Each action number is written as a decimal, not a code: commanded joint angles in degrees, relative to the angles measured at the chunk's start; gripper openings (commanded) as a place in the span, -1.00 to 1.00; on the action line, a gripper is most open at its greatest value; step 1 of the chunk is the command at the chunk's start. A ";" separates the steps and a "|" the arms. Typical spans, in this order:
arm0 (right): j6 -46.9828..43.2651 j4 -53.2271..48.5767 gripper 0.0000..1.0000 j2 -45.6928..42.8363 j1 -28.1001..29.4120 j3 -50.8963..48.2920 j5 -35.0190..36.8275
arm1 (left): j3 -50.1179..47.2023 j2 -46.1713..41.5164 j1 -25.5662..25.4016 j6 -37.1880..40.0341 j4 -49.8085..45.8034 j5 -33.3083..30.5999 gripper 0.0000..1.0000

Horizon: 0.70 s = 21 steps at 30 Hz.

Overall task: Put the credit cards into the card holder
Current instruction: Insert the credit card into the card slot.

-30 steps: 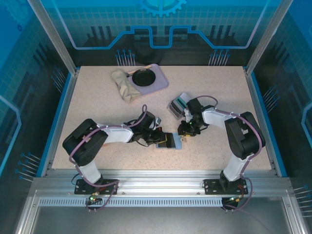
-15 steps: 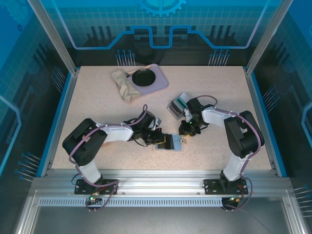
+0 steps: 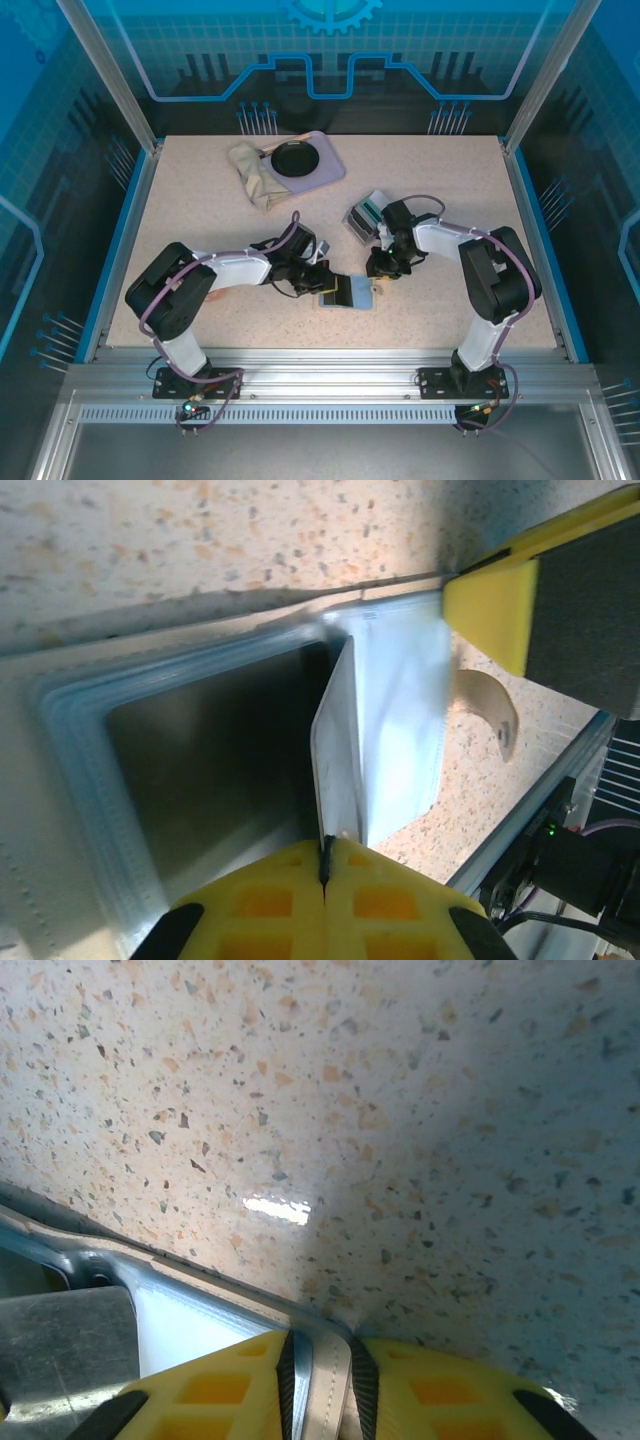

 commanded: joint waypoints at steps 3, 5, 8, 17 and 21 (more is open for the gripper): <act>-0.15 5.86 -0.50 6.14 4.25 -1.89 -2.91 | 1.96 2.23 0.02 3.00 -3.00 3.05 -1.00; -0.11 6.11 -0.50 6.34 4.31 -1.96 -3.33 | 2.71 3.17 -0.24 3.18 -2.56 3.89 -1.00; 0.12 6.39 -0.50 6.40 4.32 -1.97 -3.60 | 4.04 4.72 -0.83 3.33 -2.63 4.09 -1.00; 1.40 6.66 -0.44 3.93 4.28 -3.18 -3.39 | 2.32 6.13 -1.30 -4.50 3.75 0.44 -1.00; 0.69 3.31 -0.14 -0.97 4.02 -3.52 0.35 | 1.40 6.07 -1.41 -5.43 4.86 0.18 -1.00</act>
